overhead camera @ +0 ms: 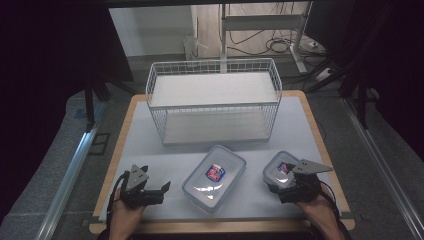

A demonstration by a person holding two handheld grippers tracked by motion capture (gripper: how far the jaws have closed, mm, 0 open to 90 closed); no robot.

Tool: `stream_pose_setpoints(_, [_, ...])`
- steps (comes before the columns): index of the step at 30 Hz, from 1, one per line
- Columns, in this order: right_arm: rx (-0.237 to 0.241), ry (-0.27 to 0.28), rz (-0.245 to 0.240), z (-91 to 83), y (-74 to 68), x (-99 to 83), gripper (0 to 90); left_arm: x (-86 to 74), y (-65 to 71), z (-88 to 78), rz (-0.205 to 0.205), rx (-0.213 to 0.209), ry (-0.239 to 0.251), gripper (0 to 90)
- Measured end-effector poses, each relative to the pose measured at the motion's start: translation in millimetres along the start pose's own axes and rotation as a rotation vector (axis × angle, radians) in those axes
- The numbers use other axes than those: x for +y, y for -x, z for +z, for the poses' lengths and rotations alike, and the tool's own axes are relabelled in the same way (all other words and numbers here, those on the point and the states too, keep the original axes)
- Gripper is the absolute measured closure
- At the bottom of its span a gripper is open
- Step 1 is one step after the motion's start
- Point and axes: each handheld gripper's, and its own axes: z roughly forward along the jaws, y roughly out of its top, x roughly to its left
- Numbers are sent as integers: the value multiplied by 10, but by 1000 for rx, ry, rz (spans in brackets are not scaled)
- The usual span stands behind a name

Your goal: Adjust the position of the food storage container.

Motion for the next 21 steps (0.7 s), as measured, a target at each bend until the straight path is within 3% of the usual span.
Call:
stream_pose_setpoints(15, [-6,15,13,35,-48,18,2,-32,-23,-4,7,45,19,47])
stream_pose_setpoints(16, [-5,16,11,24,-64,32,87,-32,-24,-6,8,45,22,47])
stream_pose_setpoints(18, [3,16,11,14,-74,41,122,-32,-21,-7,10,49,26,47])
stream_pose_setpoints(20, [13,23,10,-14,-102,66,239,-32,-16,-7,14,51,28,46])
stream_pose_setpoints(21, [21,25,7,-41,-142,96,386,-31,-15,-9,16,52,30,44])
